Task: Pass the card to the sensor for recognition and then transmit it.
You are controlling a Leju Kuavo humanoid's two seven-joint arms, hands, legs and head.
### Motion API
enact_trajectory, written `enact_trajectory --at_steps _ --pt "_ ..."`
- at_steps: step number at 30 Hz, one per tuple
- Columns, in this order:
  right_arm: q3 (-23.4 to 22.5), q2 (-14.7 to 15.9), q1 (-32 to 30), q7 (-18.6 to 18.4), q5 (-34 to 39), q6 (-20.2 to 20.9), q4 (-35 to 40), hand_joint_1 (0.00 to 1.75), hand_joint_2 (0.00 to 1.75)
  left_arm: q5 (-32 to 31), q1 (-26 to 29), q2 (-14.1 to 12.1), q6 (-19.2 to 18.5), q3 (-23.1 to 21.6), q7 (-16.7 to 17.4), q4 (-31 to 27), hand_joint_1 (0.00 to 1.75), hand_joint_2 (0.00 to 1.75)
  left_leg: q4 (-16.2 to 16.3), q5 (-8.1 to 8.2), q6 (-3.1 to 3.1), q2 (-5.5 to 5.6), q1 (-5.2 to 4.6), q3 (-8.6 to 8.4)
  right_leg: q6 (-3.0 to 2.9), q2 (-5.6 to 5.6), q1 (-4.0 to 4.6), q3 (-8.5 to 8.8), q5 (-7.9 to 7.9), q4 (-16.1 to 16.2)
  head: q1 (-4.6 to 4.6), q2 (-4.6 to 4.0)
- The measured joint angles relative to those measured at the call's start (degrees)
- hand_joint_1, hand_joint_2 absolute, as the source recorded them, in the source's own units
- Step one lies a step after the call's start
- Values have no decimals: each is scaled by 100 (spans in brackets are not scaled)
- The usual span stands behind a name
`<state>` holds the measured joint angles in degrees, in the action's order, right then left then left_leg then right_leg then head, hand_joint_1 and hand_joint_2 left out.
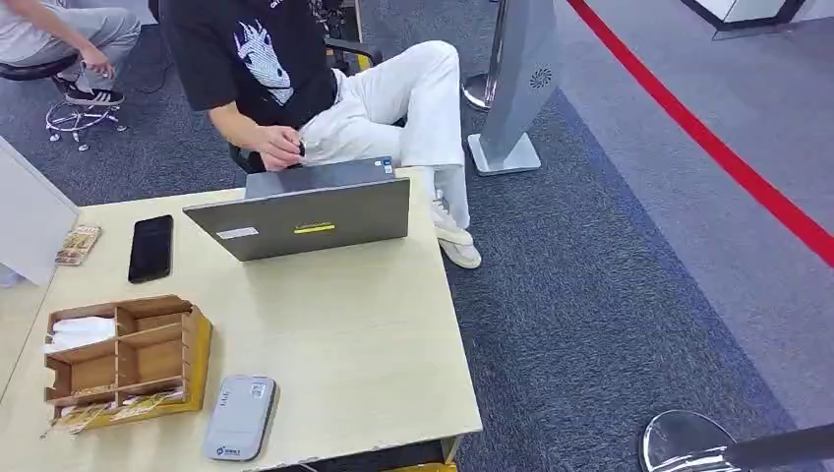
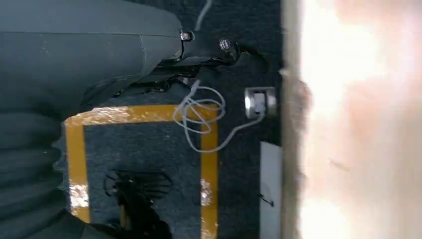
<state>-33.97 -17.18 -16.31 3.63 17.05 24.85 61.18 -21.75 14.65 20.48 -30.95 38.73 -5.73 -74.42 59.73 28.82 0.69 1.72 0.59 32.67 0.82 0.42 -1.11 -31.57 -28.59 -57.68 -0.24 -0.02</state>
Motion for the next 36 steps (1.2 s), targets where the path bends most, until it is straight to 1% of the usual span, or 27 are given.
enact_trajectory --at_steps 4,7,9,11,12,13,15,16,18,19,20,21,23,25,28,30,32,33,36 --pt "-2 0 9 0 0 0 -39 0 175 -492 -150 7 -2 457 -114 376 0 175 -1 0 0 0 1 0 0 2 1 0 0 0 0 0" --pt "-4 0 14 4 0 0 -61 0 175 -618 -236 9 -53 757 -243 592 0 175 -1 0 0 0 1 0 0 4 1 0 0 0 2 0" --pt "-7 0 17 20 9 -4 -77 0 175 -612 -314 11 -123 953 -352 704 0 175 -1 0 0 1 1 0 0 3 0 0 0 0 0 0" --pt "-11 0 16 50 59 -26 -85 0 175 -219 -302 22 -43 997 -352 703 0 175 0 0 0 -4 0 -3 0 6 -1 0 0 0 0 0" --pt "-13 0 15 52 96 -33 -87 0 175 90 -256 26 46 937 -262 633 0 175 0 0 0 -6 0 -6 0 9 0 -1 0 0 0 0" --pt "-15 0 14 61 118 -48 -87 0 175 590 -184 33 212 803 -124 500 0 175 0 0 0 -8 1 -7 0 11 0 -1 1 0 2 0" --pt "-24 0 12 68 176 -90 -87 0 175 1248 -1 41 518 512 52 112 0 175 1 0 0 -8 0 -7 0 12 -1 -2 1 0 2 0" --pt "-35 0 10 72 236 -135 -85 0 175 1488 112 46 664 285 111 -167 0 175 1 0 0 -4 -1 -7 0 9 -1 -2 1 0 -2 0" --pt "-39 0 3 74 375 -238 -70 0 175 1711 273 50 899 -86 151 -714 0 175 2 0 0 -4 0 -7 0 8 0 -4 0 0 0 0" --pt "-39 0 -1 74 438 -284 -52 0 175 1760 352 53 986 -278 197 -924 0 175 1 0 0 -7 0 -5 0 10 0 -3 1 0 0 0" --pt "-37 -2 -8 66 542 -365 -15 0 175 1810 507 61 1152 -388 350 -1199 0 175 5 0 0 -18 6 -2 -1 17 5 -13 2 0 -18 0" --pt "-33 -4 -21 64 639 -442 25 0 175 1836 668 91 1259 -544 372 -1479 0 175 9 0 0 -20 10 6 -2 24 10 -31 6 2 -13 -2" --pt "-22 -4 -38 63 783 -569 107 0 175 1766 805 105 1439 -825 310 -2056 0 175 12 -15 11 30 4 32 5 -20 4 -41 2 5 15 0" --pt "44 -7 -35 63 905 -673 186 0 175 1729 842 96 1513 -1118 258 -2559 0 175 10 -18 5 41 4 28 9 -30 3 -31 0 4 20 0" --pt "135 -7 -60 70 1049 -802 321 0 175 1661 912 99 1665 -1488 243 -3199 0 175 7 -17 -2 -17 5 19 -7 14 4 -28 21 2 9 0" --pt "179 -9 -100 70 1071 -837 383 0 175 1655 950 99 1687 -1659 229 -3474 0 175 7 -17 -2 -33 4 18 -3 28 3 -33 27 2 7 0" --pt "223 -11 -126 85 1154 -874 424 0 175 1576 1009 96 1628 -1777 124 -3686 0 175 7 -17 -2 -33 4 14 -3 28 3 -33 27 2 9 0" --pt "268 -11 -148 107 1221 -929 459 0 175 1518 1060 99 1563 -1840 5 -3811 0 175 7 -17 -2 -33 5 15 -3 28 4 -33 27 2 4 0" --pt "437 -13 -274 166 1441 -1084 593 0 175 1272 1183 99 1473 -1998 -525 -4197 0 175 7 -17 -2 -32 4 17 -1 30 3 -36 25 2 7 0"
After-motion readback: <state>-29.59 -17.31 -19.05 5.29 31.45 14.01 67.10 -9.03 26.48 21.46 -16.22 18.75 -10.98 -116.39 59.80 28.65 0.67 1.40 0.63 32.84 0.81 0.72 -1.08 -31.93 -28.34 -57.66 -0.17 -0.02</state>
